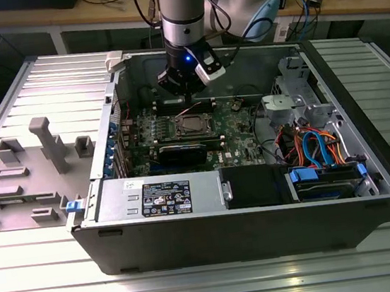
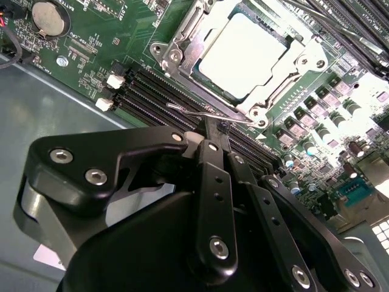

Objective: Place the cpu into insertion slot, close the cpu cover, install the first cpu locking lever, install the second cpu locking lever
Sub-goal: 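Install the first cpu locking lever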

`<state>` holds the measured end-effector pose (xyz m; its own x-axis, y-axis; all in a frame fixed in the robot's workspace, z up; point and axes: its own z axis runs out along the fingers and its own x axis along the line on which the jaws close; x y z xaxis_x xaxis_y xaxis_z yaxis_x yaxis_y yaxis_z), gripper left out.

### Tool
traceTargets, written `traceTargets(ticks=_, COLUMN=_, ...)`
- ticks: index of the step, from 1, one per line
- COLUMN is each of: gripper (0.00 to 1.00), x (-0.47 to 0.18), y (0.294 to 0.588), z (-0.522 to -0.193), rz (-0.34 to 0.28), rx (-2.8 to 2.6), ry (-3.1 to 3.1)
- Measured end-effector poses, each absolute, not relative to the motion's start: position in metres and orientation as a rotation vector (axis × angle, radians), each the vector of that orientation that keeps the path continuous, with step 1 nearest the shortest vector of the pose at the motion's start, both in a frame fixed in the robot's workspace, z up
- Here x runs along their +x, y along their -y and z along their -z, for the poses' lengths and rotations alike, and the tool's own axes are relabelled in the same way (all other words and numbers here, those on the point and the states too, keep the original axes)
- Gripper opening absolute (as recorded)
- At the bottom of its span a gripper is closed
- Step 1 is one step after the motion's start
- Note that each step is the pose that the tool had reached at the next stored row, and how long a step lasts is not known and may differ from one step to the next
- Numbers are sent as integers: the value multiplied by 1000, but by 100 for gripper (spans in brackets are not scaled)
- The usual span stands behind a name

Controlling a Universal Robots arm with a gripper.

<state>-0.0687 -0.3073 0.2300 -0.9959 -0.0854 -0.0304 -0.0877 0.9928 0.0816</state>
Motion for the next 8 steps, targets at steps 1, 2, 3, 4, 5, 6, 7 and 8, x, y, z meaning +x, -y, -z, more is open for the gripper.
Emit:
traceTargets(ticks=1, gripper=11, x=-69, y=307, z=-230, rz=-129, rx=-135, ry=-3109)
traceTargets(ticks=2, gripper=11, x=-69, y=307, z=-230, rz=-129, rx=-135, ry=-3109)
traceTargets(ticks=3, gripper=11, x=-69, y=307, z=-230, rz=-129, rx=-135, ry=-3109)
traceTargets(ticks=4, gripper=11, x=-69, y=307, z=-230, rz=-129, rx=-135, ry=-3109)
traceTargets(ticks=5, gripper=11, x=-69, y=307, z=-230, rz=-129, rx=-135, ry=-3109)
traceTargets(ticks=6, gripper=11, x=-69, y=307, z=-230, rz=-129, rx=-135, ry=-3109)
traceTargets(ticks=7, gripper=11, x=-69, y=307, z=-230, rz=-129, rx=-135, ry=-3109)
traceTargets(ticks=8, gripper=11, x=-69, y=307, z=-230, rz=-129, rx=-135, ry=-3109)
